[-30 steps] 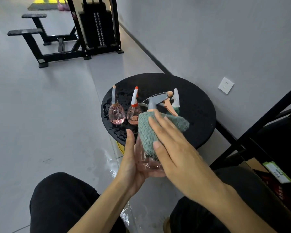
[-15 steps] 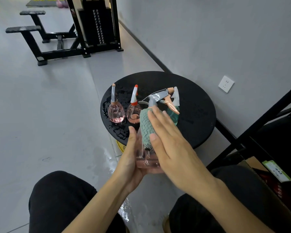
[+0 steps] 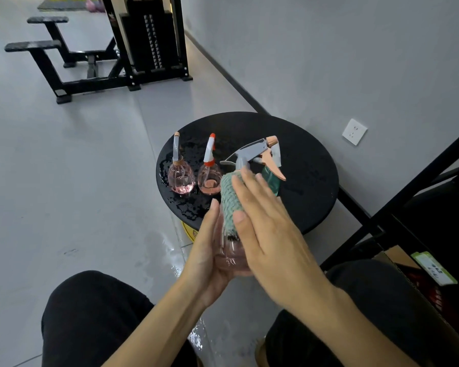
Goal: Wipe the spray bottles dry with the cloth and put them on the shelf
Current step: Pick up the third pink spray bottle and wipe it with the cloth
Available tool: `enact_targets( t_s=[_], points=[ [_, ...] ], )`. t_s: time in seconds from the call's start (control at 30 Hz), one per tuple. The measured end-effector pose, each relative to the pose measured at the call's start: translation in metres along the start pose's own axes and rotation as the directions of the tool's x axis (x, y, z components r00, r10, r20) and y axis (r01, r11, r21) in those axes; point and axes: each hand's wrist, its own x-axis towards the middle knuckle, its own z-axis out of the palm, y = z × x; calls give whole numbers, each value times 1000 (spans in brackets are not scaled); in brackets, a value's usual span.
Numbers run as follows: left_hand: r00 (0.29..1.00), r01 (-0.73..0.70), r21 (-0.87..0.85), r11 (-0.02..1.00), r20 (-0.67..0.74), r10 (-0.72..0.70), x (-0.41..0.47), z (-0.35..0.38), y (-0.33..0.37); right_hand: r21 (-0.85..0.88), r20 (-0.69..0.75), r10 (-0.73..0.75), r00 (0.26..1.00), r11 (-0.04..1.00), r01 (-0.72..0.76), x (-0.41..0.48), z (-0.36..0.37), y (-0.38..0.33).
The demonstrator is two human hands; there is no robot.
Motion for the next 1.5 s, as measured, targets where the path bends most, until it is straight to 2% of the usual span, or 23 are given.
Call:
enact_targets(
  t_s=[0.17,0.37,0.5,0.7,0.83,0.93,1.1,1.2,1.4,1.5],
  points=[
    [998,-33,-84,996,-53,29,2,-3,3,24,-16,-50,999,998,51,-29,10,-8],
    [998,44,48,998,-36,-42,-3,2,-4,78,-84,43,996,996,-36,11,1,3],
    [999,20,22,1000,-41,-19,0,-3,1,-15,-70,-24,997,1000,23,3,6,0],
    [994,-26,-73,997,-105,18,2,-3,5,-60,-41,-63,997,996,60,-33,20,-9],
    [996,1,-15,1000,-88,-2,0,-1,-2,28,-80,-16,997,999,18,-4,13,-4],
    [995,13,-22,1000,-95,-15,-1,-2,-2,93,-37,29,999,995,-26,11,6,2],
    [995,-54,-79,995,-92,47,2,-5,5,11,-36,-73,997,997,73,-18,15,-7],
    [996,-42,-104,994,-83,34,1,-3,7,-74,-39,-114,993,991,111,-35,20,-11],
    [996,17,25,1000,-92,-15,-4,-1,2,49,-45,-29,999,998,31,2,5,1],
    [996,38,48,998,-81,-34,-4,1,1,50,-37,-11,999,999,13,12,2,3]
  ],
)
